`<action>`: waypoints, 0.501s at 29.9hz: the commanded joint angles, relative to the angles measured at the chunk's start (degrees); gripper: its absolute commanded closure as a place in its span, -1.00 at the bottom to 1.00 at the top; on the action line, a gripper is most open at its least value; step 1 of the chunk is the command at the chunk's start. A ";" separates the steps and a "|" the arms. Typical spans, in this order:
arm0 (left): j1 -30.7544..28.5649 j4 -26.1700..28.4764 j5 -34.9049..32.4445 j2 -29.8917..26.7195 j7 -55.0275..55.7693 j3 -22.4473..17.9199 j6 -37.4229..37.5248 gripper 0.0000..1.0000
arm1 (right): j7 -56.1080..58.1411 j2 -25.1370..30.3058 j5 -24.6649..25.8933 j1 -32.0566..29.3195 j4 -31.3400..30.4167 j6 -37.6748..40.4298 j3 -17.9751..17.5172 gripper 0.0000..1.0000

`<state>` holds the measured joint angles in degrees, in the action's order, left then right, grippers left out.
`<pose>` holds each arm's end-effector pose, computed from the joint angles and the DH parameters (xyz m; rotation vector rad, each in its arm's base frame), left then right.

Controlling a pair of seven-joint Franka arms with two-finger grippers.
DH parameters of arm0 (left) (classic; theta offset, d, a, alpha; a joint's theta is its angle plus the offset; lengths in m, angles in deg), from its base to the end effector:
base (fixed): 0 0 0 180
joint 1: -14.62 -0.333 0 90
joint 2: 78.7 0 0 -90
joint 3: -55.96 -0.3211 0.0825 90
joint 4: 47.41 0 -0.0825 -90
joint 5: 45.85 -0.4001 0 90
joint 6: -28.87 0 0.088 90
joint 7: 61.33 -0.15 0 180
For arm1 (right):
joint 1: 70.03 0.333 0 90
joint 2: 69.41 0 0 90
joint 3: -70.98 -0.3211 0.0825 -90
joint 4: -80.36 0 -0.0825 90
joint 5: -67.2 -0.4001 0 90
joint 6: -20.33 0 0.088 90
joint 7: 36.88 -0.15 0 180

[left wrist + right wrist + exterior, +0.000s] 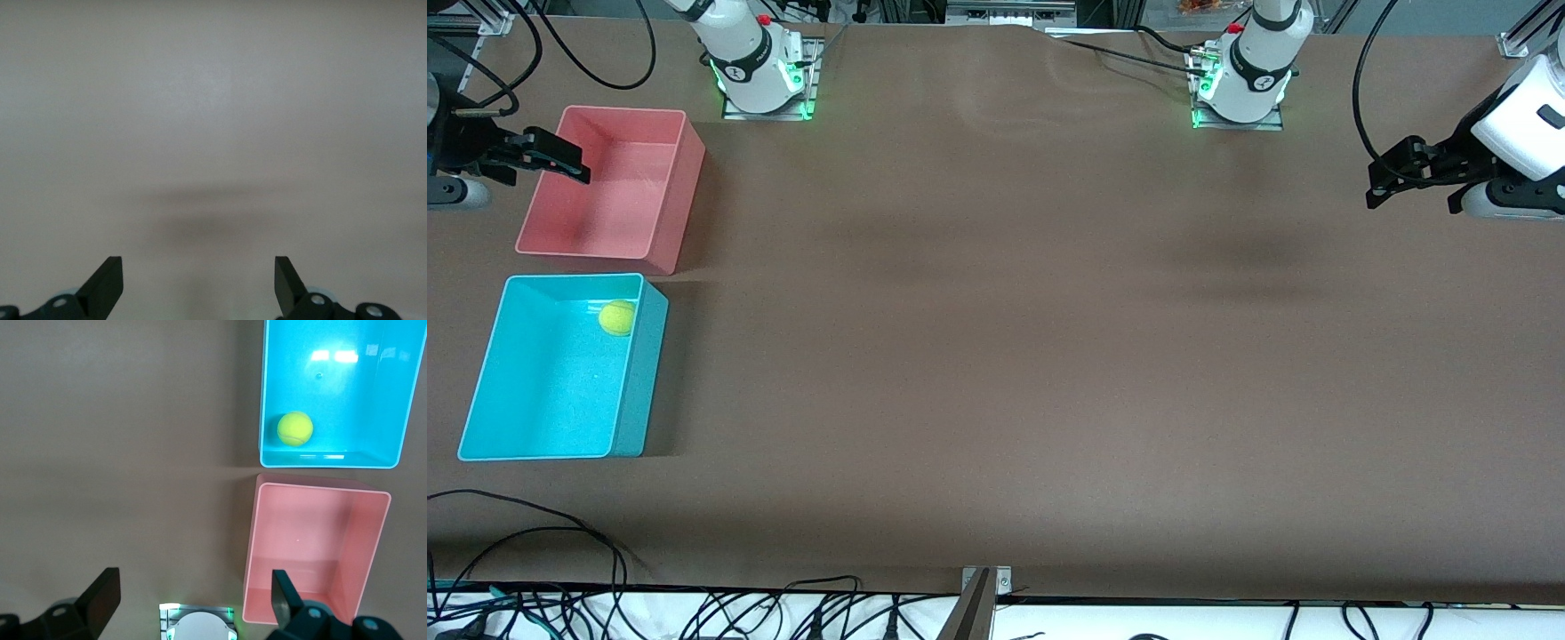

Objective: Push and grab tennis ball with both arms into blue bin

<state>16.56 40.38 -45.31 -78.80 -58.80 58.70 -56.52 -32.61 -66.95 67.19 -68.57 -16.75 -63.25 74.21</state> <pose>0.5583 -0.0472 0.5994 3.1336 -0.0597 -0.0637 0.5314 -0.0169 0.5430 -3.1136 -0.0684 0.3013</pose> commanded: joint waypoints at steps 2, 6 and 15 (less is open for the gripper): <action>-0.27 -2.10 0.95 1.06 -1.30 0.07 1.02 -1.00 | -0.40 -1.49 0.89 0.12 2.62 1.92 -0.32 -1.00; -0.27 -2.10 1.04 1.06 -1.30 0.07 1.02 -1.00 | -0.40 -1.31 0.80 0.03 2.62 1.84 -0.32 -1.00; -0.27 -2.10 1.04 1.33 -1.39 0.07 1.02 -1.00 | -0.58 -1.22 0.71 0.03 2.62 1.31 -0.32 -1.00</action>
<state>16.56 40.38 -45.31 -78.75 -58.80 58.71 -56.52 -32.61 -67.93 67.21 -68.44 -15.55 -62.99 74.13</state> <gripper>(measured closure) 0.000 0.000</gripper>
